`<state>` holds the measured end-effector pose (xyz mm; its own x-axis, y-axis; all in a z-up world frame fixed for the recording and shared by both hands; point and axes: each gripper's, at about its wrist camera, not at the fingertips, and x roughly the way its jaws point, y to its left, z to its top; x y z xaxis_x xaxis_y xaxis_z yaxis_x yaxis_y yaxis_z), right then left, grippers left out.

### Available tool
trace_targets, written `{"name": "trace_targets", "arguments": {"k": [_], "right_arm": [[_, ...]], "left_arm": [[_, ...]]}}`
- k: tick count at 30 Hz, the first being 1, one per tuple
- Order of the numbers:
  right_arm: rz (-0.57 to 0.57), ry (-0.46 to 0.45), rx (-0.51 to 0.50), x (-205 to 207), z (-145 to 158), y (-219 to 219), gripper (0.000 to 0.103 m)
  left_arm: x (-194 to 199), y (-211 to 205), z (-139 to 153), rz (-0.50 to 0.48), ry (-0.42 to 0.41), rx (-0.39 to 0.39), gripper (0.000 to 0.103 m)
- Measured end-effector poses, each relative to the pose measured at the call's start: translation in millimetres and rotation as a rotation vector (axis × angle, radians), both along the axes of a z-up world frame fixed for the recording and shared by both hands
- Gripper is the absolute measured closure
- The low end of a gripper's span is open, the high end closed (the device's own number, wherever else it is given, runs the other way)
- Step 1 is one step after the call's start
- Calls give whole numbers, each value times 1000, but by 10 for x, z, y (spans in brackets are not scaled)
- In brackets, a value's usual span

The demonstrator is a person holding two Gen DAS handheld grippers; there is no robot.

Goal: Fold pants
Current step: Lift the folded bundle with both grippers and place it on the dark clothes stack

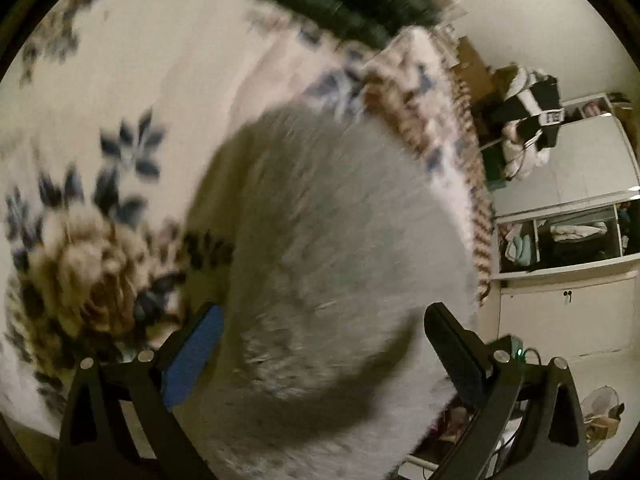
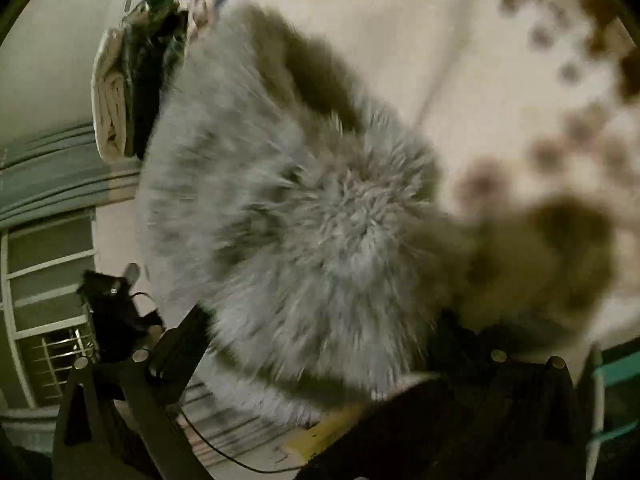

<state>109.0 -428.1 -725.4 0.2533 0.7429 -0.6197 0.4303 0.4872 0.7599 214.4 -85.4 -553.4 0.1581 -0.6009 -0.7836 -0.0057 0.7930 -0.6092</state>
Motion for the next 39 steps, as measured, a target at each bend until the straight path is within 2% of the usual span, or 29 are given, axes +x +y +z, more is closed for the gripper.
{"name": "trace_targets", "arguments": {"k": [5,8,11,12,14,15,16,20,26,32,39], "right_arm": [[26,-93,102,306,-109,222,0],[42,-78,117,422,-151,281,0],[60,-88,105,427,-96,290,49],[74,-85,70,413,-58,298,55],[72,-101,47,388,33,308,64],[64,-104,40,375,79,310,66],[61,-112,32,365,135,316,67],[77,-148,-4,351,419,370,69],[90,-191,4,308,1046,319,70],[99,-277,21,507,1998,251,70],[86,-375,6,1414,2936,313,70]], "left_arm": [[43,-42,-242,-23,20,-66,0],[83,-67,-306,-25,43,-107,0],[74,-83,-282,-9,42,-122,2],[57,-75,-238,-10,27,-142,9],[5,-69,-146,-20,-3,-171,19],[-32,-56,-91,-30,-22,-179,29],[-63,-40,-34,-32,-38,-195,34],[-152,28,178,-17,-68,-246,42],[-130,88,822,19,-98,-256,44],[194,154,1688,36,-157,-251,44],[1111,267,2550,55,-239,-260,44]]}}
